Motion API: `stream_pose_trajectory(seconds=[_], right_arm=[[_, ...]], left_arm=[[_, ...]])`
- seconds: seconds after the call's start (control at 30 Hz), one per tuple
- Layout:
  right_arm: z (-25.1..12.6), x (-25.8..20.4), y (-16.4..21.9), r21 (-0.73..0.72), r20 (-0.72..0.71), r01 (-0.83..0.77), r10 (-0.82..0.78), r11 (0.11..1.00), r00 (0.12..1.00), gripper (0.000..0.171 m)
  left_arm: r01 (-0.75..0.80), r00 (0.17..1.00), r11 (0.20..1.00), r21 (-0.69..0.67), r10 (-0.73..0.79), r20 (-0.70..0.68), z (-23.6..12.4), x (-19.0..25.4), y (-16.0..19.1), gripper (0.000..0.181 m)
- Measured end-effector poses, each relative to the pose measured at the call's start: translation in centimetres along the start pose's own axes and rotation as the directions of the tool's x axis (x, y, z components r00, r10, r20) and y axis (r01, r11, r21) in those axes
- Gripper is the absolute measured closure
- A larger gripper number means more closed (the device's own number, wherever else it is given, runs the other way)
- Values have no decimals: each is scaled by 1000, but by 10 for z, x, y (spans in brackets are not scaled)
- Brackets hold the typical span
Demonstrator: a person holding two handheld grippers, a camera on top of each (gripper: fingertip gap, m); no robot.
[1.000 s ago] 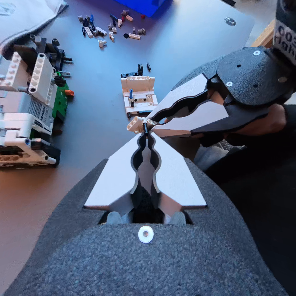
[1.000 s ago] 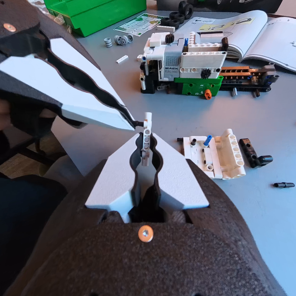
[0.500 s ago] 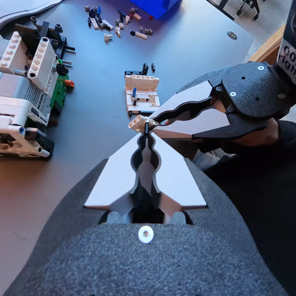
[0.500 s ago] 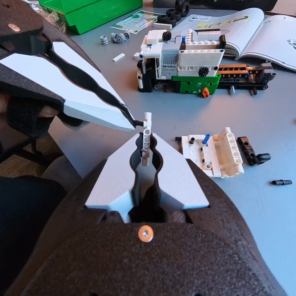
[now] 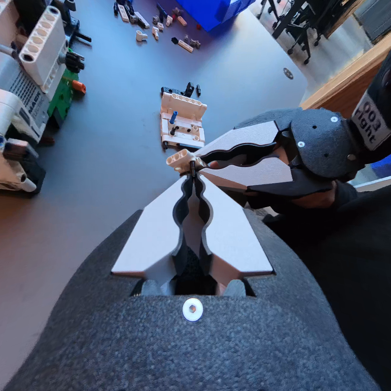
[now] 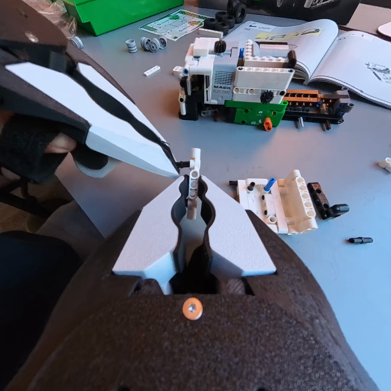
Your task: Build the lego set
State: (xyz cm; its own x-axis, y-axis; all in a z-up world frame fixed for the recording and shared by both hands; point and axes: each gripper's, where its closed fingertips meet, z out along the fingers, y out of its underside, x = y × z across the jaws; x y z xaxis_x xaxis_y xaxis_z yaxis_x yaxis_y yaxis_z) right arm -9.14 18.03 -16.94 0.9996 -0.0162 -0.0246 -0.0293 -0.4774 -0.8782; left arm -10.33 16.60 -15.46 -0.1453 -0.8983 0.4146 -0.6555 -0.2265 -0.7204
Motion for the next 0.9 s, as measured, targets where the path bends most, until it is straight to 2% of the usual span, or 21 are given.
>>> stream_pose_trajectory(seconds=[0.13, 0.3, 0.47, 0.53, 0.6, 0.7, 0.83, 0.9], right_arm=[[2, -5, 4, -22, -19, 91, -92, 996, 996, 164], [1, -3, 3, -13, 3, 30, -30, 999, 1000, 164], [0, -1, 1, -3, 18, -21, 21, 1000, 1000, 164], [0, -1, -1, 4, 37, -49, 49, 999, 998, 164], [-2, -2, -3, 16, 78, -86, 85, 996, 993, 164], [-3, -1, -5, 30, 87, -94, 91, 995, 992, 164], [-2, -5, -1, 12, 72, -42, 41, 999, 997, 164], [-2, -4, -2, 22, 79, -57, 55, 998, 995, 164]], left_arm=[[40, 997, 999, -24, -41, -60, -7, 0, -2, 180], [-31, 998, 997, -70, 28, -47, -5, 0, -2, 180], [-247, 969, 962, -116, 249, -1, -8, 0, 6, 180], [-343, 933, 920, -191, 357, 45, -21, -11, 16, 179], [-363, 918, 880, -306, 395, 47, -38, -24, 31, 179], [-394, 868, 764, -510, 493, 68, -74, -52, 53, 179], [-326, 718, 473, -818, 687, 111, -137, -111, 67, 179], [-268, 714, 370, -890, 696, 75, -155, -128, 71, 179]])
